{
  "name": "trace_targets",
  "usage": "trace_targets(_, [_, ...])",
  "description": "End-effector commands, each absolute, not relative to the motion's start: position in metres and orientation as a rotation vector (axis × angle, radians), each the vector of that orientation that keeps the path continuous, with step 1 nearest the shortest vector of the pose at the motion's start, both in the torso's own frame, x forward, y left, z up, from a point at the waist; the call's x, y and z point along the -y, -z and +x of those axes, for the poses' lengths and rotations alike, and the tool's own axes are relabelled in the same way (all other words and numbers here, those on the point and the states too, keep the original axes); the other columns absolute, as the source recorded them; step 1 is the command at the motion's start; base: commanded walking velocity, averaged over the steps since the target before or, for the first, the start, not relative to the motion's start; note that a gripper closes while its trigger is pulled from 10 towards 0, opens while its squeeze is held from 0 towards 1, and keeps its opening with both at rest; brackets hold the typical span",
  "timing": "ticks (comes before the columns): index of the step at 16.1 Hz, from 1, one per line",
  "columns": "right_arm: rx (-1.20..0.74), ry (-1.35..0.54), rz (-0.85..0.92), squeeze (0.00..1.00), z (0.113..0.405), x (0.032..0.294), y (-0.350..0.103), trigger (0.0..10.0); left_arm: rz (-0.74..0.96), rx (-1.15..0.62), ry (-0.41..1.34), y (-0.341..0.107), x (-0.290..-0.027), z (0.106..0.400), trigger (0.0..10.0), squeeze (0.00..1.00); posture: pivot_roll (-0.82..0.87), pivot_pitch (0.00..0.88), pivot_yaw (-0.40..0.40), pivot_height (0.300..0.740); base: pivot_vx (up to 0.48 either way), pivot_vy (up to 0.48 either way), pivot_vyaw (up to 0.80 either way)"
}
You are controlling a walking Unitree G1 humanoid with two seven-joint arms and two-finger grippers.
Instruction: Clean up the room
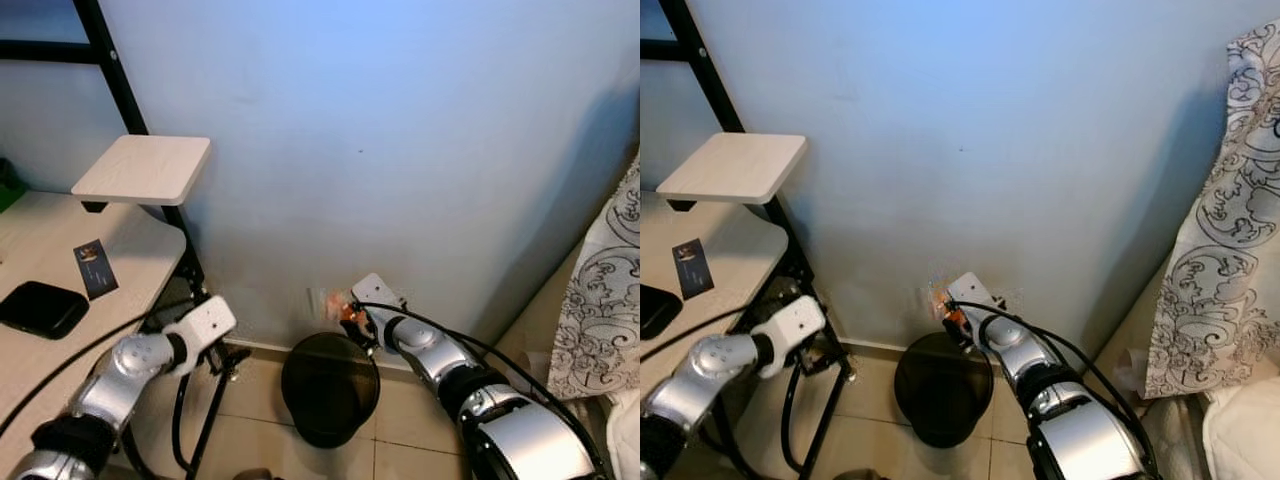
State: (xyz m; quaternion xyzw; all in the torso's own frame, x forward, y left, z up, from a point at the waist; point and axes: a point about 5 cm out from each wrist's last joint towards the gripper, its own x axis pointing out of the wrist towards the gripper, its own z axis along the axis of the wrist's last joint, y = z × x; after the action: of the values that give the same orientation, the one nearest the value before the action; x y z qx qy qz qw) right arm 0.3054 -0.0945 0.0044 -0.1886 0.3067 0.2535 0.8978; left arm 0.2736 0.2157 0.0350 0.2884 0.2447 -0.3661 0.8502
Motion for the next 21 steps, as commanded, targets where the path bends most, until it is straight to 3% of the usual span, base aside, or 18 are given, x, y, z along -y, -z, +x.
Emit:
trace_targets(1, [-0.633, -0.533, -0.387, 1.0, 0.306, 0.094, -0.005, 10.0, 0.604, -0.51, 0.766, -0.037, -0.216, 0.279, 10.0, 0.0, 0.13, 0.0, 0.024, 0.74, 0.0, 0.0, 0.0])
trace_targets(5, [-0.644, -0.543, -0.373, 1.0, 0.305, 0.093, -0.004, 10.0, 0.607, -0.529, 0.751, -0.025, -0.209, 0.284, 10.0, 0.0, 0.13, 0.0, 0.026, 0.74, 0.0, 0.0, 0.0])
trace_targets(8, [-0.621, -0.527, -0.344, 1.0, 0.308, 0.097, -0.007, 10.0, 0.579, -0.421, 0.765, -0.046, -0.213, 0.27, 10.0, 0.0, 0.13, 0.0, 0.023, 0.74, 0.0, 0.0, 0.0])
trace_targets(10, [-0.571, -0.455, -0.243, 0.0, 0.314, 0.112, -0.015, 10.0, 0.419, -0.22, 0.732, -0.083, -0.201, 0.271, 10.0, 0.0, 0.13, 0.0, 0.015, 0.74, 0.0, 0.0, 0.0])
trace_targets(11, [-0.541, -0.407, -0.199, 0.0, 0.315, 0.124, -0.018, 10.0, 0.288, -0.149, 0.724, -0.094, -0.2, 0.266, 10.0, 0.0, 0.12, 0.0, 0.017, 0.74, 0.0, 0.0, 0.0])
trace_targets(12, [-0.505, -0.367, -0.175, 0.0, 0.311, 0.139, -0.022, 10.0, 0.182, -0.079, 0.734, -0.116, -0.166, 0.256, 10.0, 0.0, 0.1, 0.0, 0.023, 0.74, 0.0, 0.0, 0.0])
trace_targets(15, [-0.456, -0.328, -0.17, 0.0, 0.302, 0.152, -0.03, 10.0, 0.172, -0.012, 0.57, -0.137, -0.134, 0.27, 10.0, 0.0, 0.07, 0.0, 0.032, 0.74, 0.0, 0.0, 0.0])
trace_targets(16, [-0.419, -0.285, -0.149, 0.0, 0.296, 0.158, -0.038, 10.0, 0.239, -0.026, 0.354, -0.137, -0.137, 0.289, 10.0, 0.0, 0.05, 0.0, 0.035, 0.74, 0.0, 0.0, 0.0])
trace_targets(19, [-0.357, -0.173, -0.095, 0.0, 0.283, 0.168, -0.055, 10.0, 0.133, -0.189, 0.229, -0.132, -0.149, 0.296, 10.0, 0.0, 0.05, 0.0, 0.026, 0.74, 0.0, 0.0, 0.0])
trace_targets(21, [-0.277, -0.081, -0.024, 0.0, 0.275, 0.17, -0.074, 10.0, -0.001, -0.232, 0.004, -0.134, -0.169, 0.295, 10.0, 0.0, 0.06, 0.0, 0.012, 0.74, 0.0, 0.0, 0.0])
